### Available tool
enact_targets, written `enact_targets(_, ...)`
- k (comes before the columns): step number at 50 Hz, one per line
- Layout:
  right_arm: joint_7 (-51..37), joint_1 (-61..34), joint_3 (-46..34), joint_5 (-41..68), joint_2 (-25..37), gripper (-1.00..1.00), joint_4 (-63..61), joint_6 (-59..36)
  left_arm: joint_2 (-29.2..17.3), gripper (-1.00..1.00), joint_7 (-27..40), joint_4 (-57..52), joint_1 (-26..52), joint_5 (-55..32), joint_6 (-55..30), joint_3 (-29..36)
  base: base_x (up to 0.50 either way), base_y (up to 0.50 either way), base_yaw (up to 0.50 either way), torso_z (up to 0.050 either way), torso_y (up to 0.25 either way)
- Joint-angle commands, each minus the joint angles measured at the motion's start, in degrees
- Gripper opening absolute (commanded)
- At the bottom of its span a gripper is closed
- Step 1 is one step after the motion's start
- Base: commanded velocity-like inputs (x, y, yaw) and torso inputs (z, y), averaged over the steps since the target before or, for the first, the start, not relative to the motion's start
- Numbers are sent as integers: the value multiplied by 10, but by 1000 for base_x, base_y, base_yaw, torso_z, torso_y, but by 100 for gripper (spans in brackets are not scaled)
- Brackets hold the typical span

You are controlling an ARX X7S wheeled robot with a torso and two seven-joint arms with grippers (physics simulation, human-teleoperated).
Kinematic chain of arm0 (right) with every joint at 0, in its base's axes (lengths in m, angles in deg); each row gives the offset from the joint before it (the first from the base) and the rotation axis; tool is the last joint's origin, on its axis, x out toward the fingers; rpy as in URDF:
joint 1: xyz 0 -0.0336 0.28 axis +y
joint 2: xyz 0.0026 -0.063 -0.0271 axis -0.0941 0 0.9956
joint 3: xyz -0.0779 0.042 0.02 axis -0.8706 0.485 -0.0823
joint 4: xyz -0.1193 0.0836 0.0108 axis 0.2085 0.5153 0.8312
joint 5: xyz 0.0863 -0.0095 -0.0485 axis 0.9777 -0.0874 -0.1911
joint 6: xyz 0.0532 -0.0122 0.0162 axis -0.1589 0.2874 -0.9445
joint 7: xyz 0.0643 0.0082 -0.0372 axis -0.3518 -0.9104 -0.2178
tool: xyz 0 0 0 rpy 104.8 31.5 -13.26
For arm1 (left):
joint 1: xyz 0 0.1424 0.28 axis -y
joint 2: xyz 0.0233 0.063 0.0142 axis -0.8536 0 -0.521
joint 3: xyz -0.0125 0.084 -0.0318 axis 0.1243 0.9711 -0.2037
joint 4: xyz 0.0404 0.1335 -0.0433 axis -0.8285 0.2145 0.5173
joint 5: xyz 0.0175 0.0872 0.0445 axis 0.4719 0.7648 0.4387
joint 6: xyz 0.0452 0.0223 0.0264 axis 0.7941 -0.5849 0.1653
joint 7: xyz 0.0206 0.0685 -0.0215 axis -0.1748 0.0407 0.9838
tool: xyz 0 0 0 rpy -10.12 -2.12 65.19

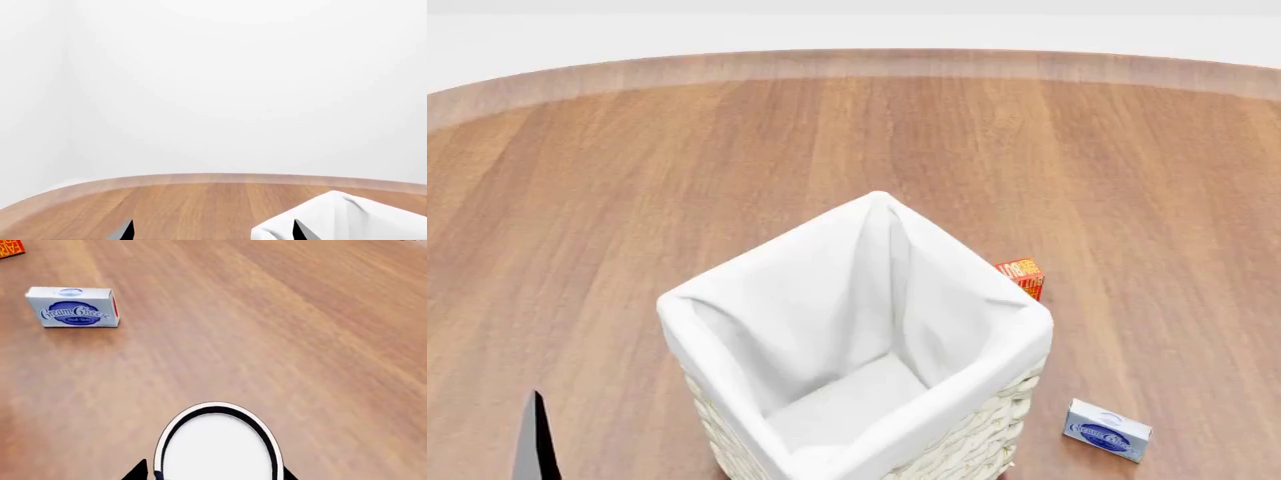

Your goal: Pick up the alphabet soup and put it in the basket.

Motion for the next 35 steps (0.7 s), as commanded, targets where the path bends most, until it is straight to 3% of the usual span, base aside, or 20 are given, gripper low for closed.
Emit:
enact_targets(1,26,-4,21,12,-17,-100,25,6,8,100,-25,-1,10,7,-5,-9,0,0,0,0,0)
enact_targets(17,28,8,19,16,-13,-100,10,21,6,100,-24,7,9,6,3,-6,1,0,1,0,0)
enact_targets(25,35,25,25,29,3,-100,-85,32,4,100,-24,8,8,7,7,-4,0,0,0,0,0)
enact_targets(35,16,15,28,63,39,-100,-235,-48,3,100,-24,12,9,6,11,0,0,0,0,0,0)
